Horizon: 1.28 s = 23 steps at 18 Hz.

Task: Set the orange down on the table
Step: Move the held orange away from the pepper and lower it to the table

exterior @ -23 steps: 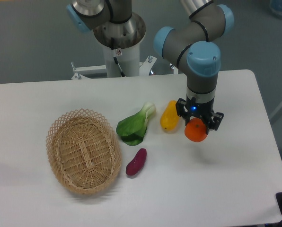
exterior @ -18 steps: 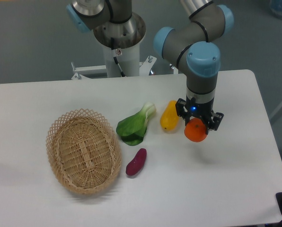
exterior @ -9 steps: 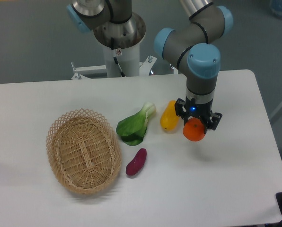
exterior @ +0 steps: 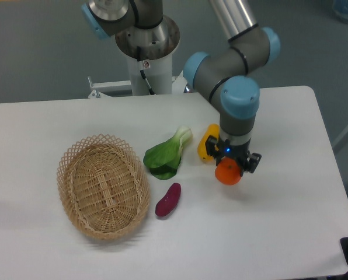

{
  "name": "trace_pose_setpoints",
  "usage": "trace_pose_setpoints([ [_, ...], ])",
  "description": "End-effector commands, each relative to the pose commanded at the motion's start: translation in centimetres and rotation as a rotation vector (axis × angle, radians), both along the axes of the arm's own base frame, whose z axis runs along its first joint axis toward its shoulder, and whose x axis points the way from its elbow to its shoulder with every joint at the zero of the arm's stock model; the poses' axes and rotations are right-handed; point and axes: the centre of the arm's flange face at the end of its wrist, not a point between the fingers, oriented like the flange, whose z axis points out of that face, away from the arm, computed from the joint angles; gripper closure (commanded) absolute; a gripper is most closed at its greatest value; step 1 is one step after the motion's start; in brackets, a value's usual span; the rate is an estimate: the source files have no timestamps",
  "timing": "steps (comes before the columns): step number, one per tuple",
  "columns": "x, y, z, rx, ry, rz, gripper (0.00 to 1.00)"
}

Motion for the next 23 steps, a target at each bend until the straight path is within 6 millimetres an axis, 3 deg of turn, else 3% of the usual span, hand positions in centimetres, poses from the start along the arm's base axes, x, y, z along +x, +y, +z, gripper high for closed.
trace_pose_setpoints([
  [3, -0.1, 0.9, -0.3, 0.006, -0.002, 0.036, 0.59],
  [7, -0.8, 4.6, -1.0, 0.032, 0.006, 0.157, 0.59],
  [14, -1.5, 6.5, -1.2, 0.050, 0.013, 0.222, 0.50],
  [18, -1.7, 6.5, -1.3, 0.000, 0.066, 0.227, 0.30],
  [20, -1.5, 6.5, -1.4, -0.049, 0.111, 0.217, 0.04],
  [23, -1.2, 6.6, -0.9, -0.043, 0.117, 0.218, 0.00],
])
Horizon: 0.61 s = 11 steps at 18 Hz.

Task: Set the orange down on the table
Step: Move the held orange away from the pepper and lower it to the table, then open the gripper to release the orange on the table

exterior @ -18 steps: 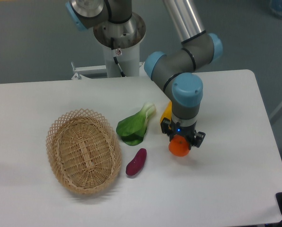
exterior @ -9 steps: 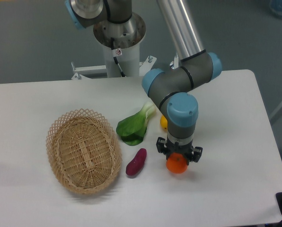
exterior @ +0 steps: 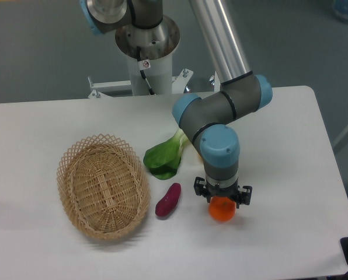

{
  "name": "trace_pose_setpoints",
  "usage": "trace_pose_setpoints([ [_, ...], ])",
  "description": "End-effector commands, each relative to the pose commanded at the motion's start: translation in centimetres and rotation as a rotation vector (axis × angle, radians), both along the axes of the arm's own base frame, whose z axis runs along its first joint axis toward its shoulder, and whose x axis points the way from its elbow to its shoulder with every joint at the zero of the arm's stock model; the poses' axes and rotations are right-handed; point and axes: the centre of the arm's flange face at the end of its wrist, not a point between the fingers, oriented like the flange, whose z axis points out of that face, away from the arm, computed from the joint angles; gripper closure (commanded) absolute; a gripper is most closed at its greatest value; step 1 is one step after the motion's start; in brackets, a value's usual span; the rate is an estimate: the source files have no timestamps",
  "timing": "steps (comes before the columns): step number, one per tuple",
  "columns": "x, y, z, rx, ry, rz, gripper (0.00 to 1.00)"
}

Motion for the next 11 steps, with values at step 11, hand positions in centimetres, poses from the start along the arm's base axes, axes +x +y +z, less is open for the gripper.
trace_pose_setpoints([
  [11, -2.8, -3.8, 6.3, 0.206, -0.065, -0.095, 0.00],
])
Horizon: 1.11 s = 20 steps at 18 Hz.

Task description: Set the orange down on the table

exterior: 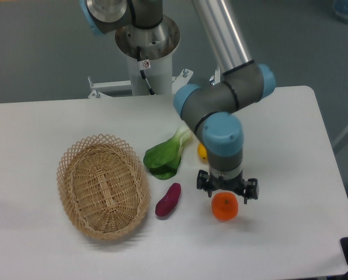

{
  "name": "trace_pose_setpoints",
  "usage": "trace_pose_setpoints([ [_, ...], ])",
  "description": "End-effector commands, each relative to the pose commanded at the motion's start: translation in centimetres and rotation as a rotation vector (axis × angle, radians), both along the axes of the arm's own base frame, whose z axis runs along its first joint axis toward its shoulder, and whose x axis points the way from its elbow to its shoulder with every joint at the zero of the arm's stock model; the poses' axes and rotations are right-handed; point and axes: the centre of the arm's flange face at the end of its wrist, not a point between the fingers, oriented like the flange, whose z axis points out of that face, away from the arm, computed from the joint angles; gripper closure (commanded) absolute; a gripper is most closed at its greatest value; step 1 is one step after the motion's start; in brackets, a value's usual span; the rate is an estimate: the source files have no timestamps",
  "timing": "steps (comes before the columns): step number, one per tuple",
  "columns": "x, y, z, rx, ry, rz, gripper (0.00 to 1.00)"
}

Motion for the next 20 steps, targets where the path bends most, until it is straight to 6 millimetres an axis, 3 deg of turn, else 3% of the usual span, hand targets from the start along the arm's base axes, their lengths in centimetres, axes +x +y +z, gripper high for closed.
trace_pose_setpoints([
  [2, -0.5, -1.1, 1.0, 0.015, -0.001, -0.066, 0.00],
  [7, -1.0, -6.8, 2.2, -0.042, -0.027, -0.127, 0.00],
  [13, -2.7, -8.7, 3.6, -0.058, 0.011, -0.153, 0.00],
  [16, -3.0, -9.5, 3.2, -0.096, 0.022, -0.210, 0.00],
  [20, -3.4, -9.5, 3.9, -0.104, 0.028, -0.218, 0.00],
])
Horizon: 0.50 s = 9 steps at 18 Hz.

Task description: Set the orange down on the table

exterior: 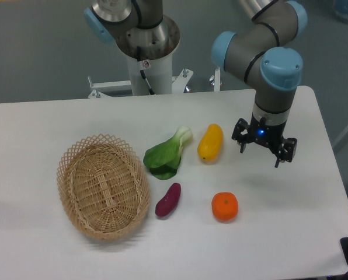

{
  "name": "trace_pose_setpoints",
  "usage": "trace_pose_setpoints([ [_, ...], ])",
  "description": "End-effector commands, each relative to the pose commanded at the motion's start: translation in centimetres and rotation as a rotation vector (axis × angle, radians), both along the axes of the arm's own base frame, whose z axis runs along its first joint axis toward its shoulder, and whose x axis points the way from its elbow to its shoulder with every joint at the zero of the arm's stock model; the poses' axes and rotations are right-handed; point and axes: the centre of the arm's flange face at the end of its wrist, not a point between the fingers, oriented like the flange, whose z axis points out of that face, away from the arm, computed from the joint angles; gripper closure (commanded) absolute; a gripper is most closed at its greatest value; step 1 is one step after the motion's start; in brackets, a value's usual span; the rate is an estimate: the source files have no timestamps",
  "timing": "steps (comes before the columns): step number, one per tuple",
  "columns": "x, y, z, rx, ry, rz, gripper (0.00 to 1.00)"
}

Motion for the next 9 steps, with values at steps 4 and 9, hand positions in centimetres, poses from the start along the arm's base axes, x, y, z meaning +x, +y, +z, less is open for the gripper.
trace_pose_setpoints([
  [4, 0.11, -0.03, -0.23, 0.001, -0.002, 0.000, 0.00],
  [9, 0.31, -0.04, -0.73, -0.002, -0.005, 0.001, 0.00],
])
